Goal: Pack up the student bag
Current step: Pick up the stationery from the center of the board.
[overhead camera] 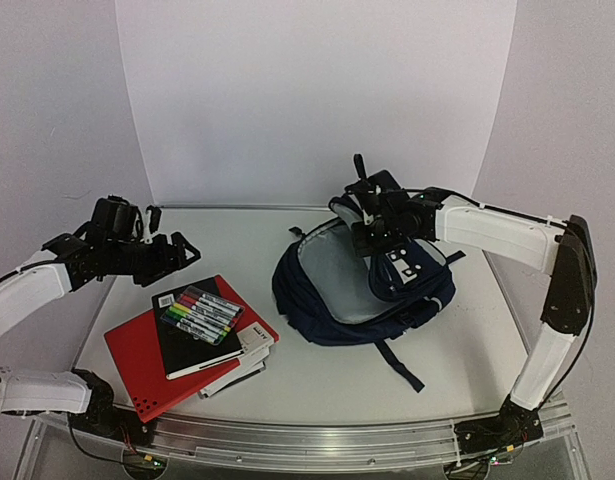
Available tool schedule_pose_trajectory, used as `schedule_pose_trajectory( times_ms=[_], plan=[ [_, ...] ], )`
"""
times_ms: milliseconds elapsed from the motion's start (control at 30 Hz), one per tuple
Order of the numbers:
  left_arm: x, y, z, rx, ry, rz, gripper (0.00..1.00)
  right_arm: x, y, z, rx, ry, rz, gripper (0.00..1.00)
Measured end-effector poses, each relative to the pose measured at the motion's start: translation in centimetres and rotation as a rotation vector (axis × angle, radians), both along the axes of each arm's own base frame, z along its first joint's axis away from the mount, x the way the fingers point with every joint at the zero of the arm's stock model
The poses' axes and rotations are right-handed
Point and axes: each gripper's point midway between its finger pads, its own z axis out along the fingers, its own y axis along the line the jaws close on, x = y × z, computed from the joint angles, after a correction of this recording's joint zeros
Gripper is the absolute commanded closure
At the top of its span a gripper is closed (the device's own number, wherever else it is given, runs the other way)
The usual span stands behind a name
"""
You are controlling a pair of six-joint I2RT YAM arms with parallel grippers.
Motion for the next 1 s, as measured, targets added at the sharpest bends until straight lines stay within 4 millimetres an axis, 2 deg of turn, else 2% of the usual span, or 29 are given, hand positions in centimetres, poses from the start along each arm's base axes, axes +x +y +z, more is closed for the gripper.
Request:
schedule_pose_trajectory(
  times_ms=[67,167,300,400,667,833,1000],
  plan=[
    [-0.7,1.1,0.1,-0.011,0.007,0.033,0.11,0.0,0.2,-0.1,0.007,0.003,0.005,1.00],
    [-1.1,2.2,-1.1,-0.004,0.057,0.072,0.10,-0.1,0.3,-0.3,0.013,0.007,0.011,1.00],
    [-1.9,2.3,-3.9,0.020,0.156,0.066,0.11,-0.1,0.5,-0.8,0.020,0.009,0.016,1.00],
    [-2.3,1.9,-5.0,0.022,0.207,0.046,0.12,-0.2,0.6,-1.1,0.024,0.012,0.019,1.00],
    [-3.0,0.7,-5.1,-0.005,0.228,-0.045,0.29,-0.2,0.6,-1.6,0.029,0.013,0.019,1.00],
    [-3.5,0.1,-6.0,-0.007,0.268,-0.090,0.48,-0.3,0.5,-1.5,0.032,0.011,0.019,1.00],
    [-4.1,-0.4,-6.1,-0.030,0.296,-0.122,0.54,-0.5,0.3,-1.3,0.037,0.008,0.021,1.00]
  ],
)
